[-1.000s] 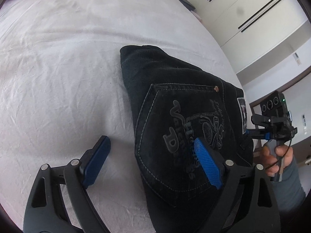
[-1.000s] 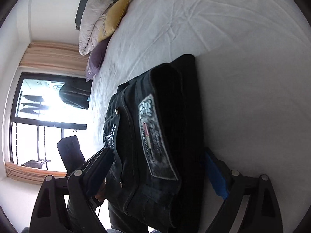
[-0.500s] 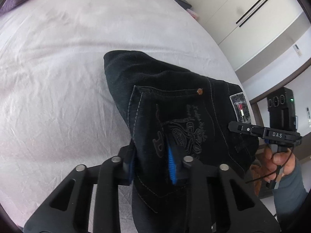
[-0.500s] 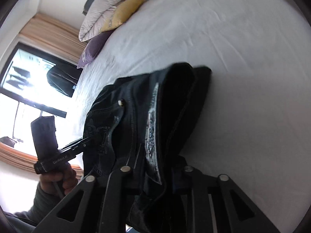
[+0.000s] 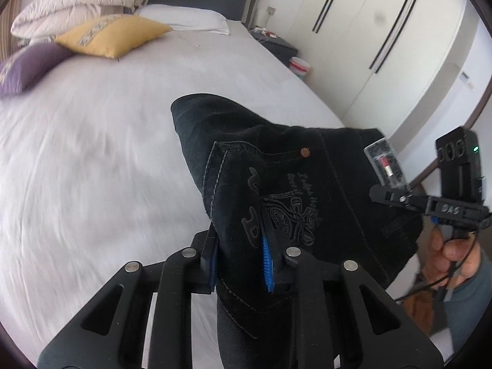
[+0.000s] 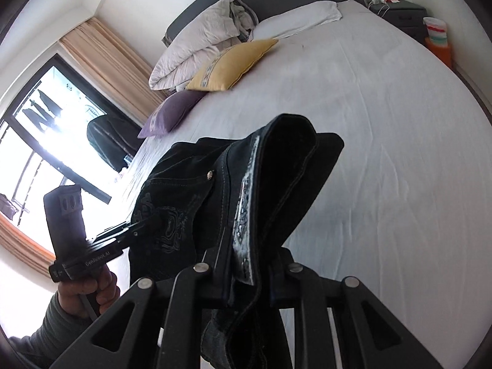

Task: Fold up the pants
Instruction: 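Open the left gripper and pull both grippers back from the jeans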

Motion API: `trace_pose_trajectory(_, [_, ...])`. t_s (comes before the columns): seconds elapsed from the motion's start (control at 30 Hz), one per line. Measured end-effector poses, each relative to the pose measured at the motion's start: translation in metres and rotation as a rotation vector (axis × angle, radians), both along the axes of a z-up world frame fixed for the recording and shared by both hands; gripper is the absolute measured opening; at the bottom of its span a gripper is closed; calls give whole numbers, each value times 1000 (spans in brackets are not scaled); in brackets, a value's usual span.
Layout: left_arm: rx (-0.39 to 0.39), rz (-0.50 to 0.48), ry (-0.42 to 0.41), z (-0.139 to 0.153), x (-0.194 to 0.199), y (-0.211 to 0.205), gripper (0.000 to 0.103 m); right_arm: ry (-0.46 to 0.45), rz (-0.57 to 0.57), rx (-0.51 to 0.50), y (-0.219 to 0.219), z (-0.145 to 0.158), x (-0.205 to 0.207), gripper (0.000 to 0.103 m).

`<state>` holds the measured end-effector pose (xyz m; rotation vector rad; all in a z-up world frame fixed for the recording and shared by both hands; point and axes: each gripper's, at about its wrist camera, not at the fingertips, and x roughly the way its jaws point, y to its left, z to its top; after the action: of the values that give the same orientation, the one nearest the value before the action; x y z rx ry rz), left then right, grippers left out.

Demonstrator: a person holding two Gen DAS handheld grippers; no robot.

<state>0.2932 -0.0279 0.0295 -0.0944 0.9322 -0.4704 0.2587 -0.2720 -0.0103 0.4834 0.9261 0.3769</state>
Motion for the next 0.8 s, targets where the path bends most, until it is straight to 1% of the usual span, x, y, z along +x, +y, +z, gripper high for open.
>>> trace_pose_trajectory(0.03, [7, 8, 0, -5, 12, -5, 20, 1, -6, -1, -1, -2, 8, 19])
trace_pose_trajectory(0.13, [63, 13, -15, -17, 39, -21, 20, 17, -23, -26, -7, -18, 38, 19])
trace_pose_trajectory(0.23, [82, 17, 13, -37, 64, -25, 20, 49, -50, -23, -18, -36, 57, 19])
trace_pose_trajectory(0.3, [91, 13, 37, -54, 83, -31, 21, 85, -84, -7, -31, -55, 69, 20])
trace_pose_trajectory(0.37, [128, 17, 63, -75, 91, -38, 25, 125, -98, -10, -36, -74, 76, 21])
trace_pose_trajectory(0.4, [149, 24, 73, -84, 95, -42, 28, 160, -109, -17, -40, -87, 79, 33])
trace_pose_trajectory(0.43, [163, 38, 75, -92, 98, -43, 35, 188, -130, -35, -43, -98, 81, 44])
trace_pose_trajectory(0.47, [161, 48, 71, -95, 98, -43, 43, 190, -144, -34, -48, -108, 80, 45])
trace_pose_trajectory(0.5, [160, 62, 63, -97, 98, -41, 48, 165, -141, -11, -51, -112, 75, 46])
trace_pose_trajectory(0.57, [153, 93, 49, -97, 96, -34, 67, 116, -138, 8, -53, -112, 63, 50])
trace_pose_trajectory(0.6, [149, 103, 50, -97, 96, -32, 69, 111, -139, 4, -54, -111, 59, 54])
trace_pose_trajectory(0.67, [144, 135, 33, -91, 90, -21, 69, 118, -153, 8, -58, -106, 49, 63])
trace_pose_trajectory(0.7, [138, 148, 13, -84, 83, -14, 69, 118, -176, 4, -62, -101, 39, 73])
trace_pose_trajectory(0.73, [136, 163, -10, -76, 75, -9, 72, 110, -198, -7, -66, -96, 30, 79])
trace_pose_trajectory(0.77, [141, 186, -41, -66, 65, -4, 79, 93, -239, -40, -72, -89, 14, 80])
trace_pose_trajectory(0.8, [143, 202, -69, -57, 55, -1, 81, 83, -265, -60, -75, -83, 4, 80])
